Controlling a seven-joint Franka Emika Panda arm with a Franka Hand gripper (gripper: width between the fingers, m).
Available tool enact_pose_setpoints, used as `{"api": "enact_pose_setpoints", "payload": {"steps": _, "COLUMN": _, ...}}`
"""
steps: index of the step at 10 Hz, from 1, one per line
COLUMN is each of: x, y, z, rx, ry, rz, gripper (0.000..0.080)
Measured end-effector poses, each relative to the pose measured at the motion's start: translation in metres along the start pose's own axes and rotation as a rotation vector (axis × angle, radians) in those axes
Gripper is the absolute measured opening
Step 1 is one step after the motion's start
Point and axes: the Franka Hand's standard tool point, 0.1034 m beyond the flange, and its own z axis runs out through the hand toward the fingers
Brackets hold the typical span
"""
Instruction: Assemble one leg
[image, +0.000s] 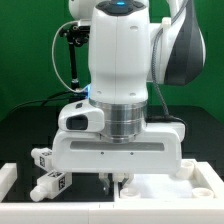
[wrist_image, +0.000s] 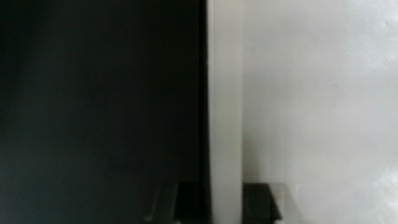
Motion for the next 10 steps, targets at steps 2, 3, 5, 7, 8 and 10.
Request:
{"api": "enact_pose_setpoints", "payload": {"steps": 2, "x": -0.002, "y": -0.001, "z": -0.003, "rx": 0.002, "ry": -0.008, "rz": -0.002, "gripper": 0.0299}}
{"api": "enact_pose_setpoints", "payload": {"steps": 3, "x": -0.011, "y": -0.008, "z": -0.017, "rx": 0.019, "ry": -0.037, "rz": -0.005, "gripper": 0.0483}}
{"api": "enact_pose_setpoints", "payload": {"steps": 5, "x": -0.035, "y": -0.019, "z": -0.044, "rx": 0.048, "ry": -0.06, "rz": -0.002, "gripper": 0.0596}}
{"api": "enact_pose_setpoints", "payload": {"steps": 7, "x": -0.049, "y": -0.034, "z": -0.062, "rx": 0.058, "ry": -0.049, "rz": 0.006, "gripper": 0.0647}}
{"api": "enact_pose_setpoints", "payload": {"steps": 8, "x": -0.046, "y": -0.035, "z": -0.062, "rx": 0.056, "ry": -0.035, "rz": 0.006, "gripper": 0.0647}}
{"api": "enact_pose_setpoints", "payload": {"steps": 10, "x": -0.047, "y": -0.033, "z": -0.061, "rx": 0.056, "ry": -0.037, "rz": 0.008, "gripper": 0.0649}}
